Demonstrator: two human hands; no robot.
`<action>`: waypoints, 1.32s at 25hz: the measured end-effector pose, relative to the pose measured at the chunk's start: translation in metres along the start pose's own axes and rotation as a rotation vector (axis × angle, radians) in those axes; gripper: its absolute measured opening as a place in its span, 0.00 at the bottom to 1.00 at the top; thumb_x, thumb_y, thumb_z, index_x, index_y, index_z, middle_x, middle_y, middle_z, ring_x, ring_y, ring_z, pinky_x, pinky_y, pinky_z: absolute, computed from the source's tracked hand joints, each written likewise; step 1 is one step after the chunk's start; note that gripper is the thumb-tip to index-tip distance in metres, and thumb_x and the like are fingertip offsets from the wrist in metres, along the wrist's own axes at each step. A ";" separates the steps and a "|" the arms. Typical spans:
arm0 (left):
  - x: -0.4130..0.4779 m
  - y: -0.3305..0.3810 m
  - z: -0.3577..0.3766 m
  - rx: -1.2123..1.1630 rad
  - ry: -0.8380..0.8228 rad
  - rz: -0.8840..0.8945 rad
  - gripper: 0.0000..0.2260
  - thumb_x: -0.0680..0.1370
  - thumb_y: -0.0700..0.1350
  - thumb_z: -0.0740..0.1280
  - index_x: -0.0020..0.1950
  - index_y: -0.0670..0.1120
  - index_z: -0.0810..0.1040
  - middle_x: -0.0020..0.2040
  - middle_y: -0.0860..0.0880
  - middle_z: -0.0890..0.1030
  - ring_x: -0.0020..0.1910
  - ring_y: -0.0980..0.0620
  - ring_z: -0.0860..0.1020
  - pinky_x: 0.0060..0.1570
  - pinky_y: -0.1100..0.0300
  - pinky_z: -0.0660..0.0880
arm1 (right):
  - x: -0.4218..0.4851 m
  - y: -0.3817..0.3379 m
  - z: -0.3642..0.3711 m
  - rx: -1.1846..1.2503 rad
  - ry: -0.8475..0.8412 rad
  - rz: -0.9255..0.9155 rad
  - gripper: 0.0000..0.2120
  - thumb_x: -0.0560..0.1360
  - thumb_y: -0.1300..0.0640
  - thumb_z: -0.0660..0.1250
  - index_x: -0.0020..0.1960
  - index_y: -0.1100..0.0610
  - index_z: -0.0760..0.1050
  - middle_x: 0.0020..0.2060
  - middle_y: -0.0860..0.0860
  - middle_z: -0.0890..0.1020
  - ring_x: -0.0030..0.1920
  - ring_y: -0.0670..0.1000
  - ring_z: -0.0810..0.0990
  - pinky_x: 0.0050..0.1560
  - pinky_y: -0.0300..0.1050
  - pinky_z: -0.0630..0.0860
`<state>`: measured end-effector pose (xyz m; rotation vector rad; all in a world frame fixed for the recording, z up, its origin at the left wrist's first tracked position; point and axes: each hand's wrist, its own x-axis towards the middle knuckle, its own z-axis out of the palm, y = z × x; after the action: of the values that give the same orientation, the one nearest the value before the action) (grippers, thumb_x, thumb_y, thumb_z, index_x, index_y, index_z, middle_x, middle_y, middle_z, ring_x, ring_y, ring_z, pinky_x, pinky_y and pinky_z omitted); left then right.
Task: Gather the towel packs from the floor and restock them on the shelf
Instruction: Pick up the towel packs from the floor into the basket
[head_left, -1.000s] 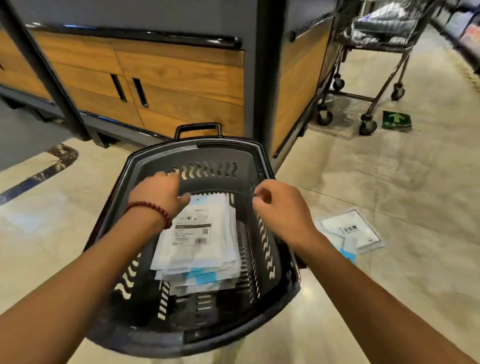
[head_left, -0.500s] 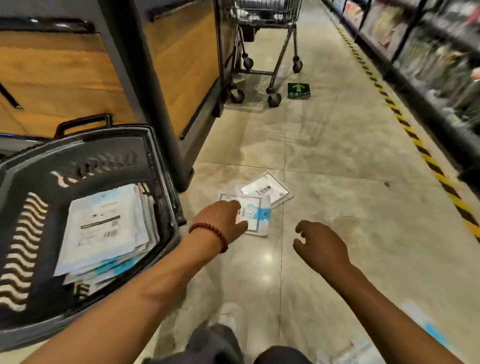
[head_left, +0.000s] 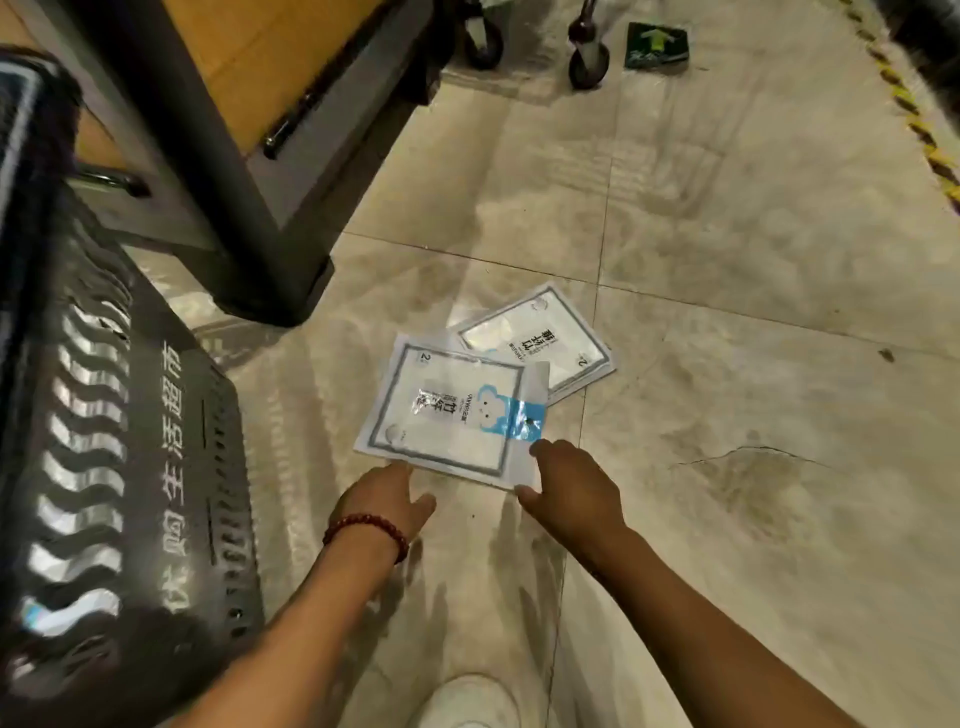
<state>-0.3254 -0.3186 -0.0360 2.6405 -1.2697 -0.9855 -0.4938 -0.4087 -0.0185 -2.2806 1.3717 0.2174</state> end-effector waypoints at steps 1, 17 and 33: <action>0.013 -0.003 0.005 -0.028 0.006 -0.032 0.21 0.77 0.53 0.62 0.68 0.46 0.69 0.65 0.47 0.75 0.62 0.49 0.74 0.57 0.59 0.70 | 0.024 -0.001 0.003 0.012 0.018 -0.020 0.20 0.75 0.49 0.63 0.64 0.55 0.68 0.59 0.53 0.74 0.59 0.54 0.73 0.51 0.46 0.73; 0.044 -0.049 0.026 -0.470 0.069 -0.313 0.18 0.75 0.51 0.66 0.62 0.46 0.74 0.60 0.47 0.77 0.57 0.49 0.74 0.50 0.64 0.68 | 0.158 -0.004 0.053 0.023 -0.100 -0.075 0.20 0.71 0.52 0.71 0.53 0.55 0.61 0.51 0.56 0.78 0.52 0.58 0.77 0.44 0.46 0.66; 0.043 -0.031 0.003 -1.297 0.210 -0.445 0.20 0.62 0.38 0.78 0.52 0.41 0.79 0.46 0.42 0.83 0.45 0.44 0.82 0.51 0.47 0.78 | 0.095 -0.018 0.052 0.898 -0.055 -0.022 0.11 0.72 0.56 0.71 0.50 0.59 0.74 0.45 0.54 0.81 0.48 0.55 0.80 0.52 0.54 0.77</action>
<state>-0.2858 -0.3281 -0.0701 1.8264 0.1266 -0.9973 -0.4268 -0.4528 -0.0931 -1.5150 1.0942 -0.2938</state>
